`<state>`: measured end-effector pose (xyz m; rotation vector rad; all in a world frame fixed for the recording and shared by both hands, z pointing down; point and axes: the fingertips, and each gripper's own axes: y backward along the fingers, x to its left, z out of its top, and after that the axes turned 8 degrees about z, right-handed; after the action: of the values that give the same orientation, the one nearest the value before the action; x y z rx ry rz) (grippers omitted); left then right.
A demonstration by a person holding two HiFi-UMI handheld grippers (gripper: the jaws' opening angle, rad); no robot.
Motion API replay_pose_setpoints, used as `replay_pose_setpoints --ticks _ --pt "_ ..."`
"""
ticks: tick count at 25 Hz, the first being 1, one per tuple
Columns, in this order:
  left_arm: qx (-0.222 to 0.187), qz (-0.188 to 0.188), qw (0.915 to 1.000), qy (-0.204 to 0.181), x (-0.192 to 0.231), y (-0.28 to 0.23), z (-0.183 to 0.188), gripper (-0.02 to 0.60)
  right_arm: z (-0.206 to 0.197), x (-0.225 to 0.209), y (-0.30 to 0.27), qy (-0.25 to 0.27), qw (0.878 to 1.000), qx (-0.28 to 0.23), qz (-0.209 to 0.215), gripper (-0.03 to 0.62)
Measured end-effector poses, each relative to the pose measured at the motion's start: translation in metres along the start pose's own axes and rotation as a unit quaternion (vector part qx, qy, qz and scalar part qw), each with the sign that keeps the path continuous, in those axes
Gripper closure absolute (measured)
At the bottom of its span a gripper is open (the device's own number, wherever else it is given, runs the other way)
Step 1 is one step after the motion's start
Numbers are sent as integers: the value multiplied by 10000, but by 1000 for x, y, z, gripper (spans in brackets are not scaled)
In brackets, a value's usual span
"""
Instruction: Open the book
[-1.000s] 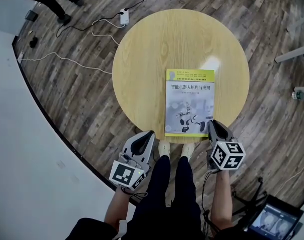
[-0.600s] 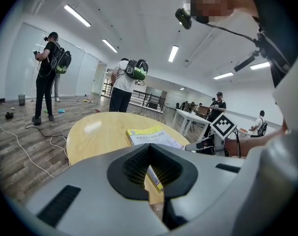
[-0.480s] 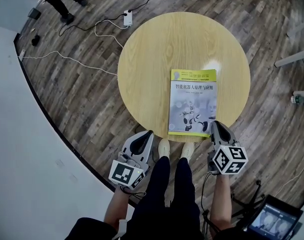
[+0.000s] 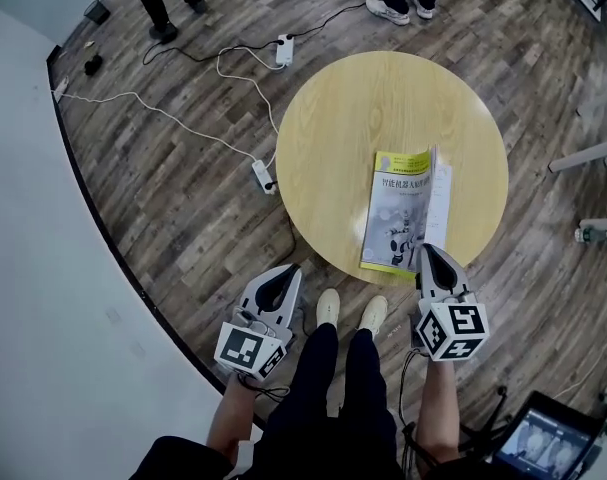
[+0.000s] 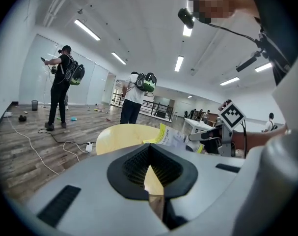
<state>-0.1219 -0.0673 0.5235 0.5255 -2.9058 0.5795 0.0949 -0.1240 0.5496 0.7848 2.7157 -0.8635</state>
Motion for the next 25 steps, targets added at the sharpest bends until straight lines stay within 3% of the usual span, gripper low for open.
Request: replay_pose_setpoints --ticks 11,25 --pt "-232 605 9978 172 80 61 4 584 9 92 -70 600 9960 140 654 589" --pt "-110 1335 9901 418 149 94 -18 584 -62 156 -173 1027 9777 1086 1472 589"
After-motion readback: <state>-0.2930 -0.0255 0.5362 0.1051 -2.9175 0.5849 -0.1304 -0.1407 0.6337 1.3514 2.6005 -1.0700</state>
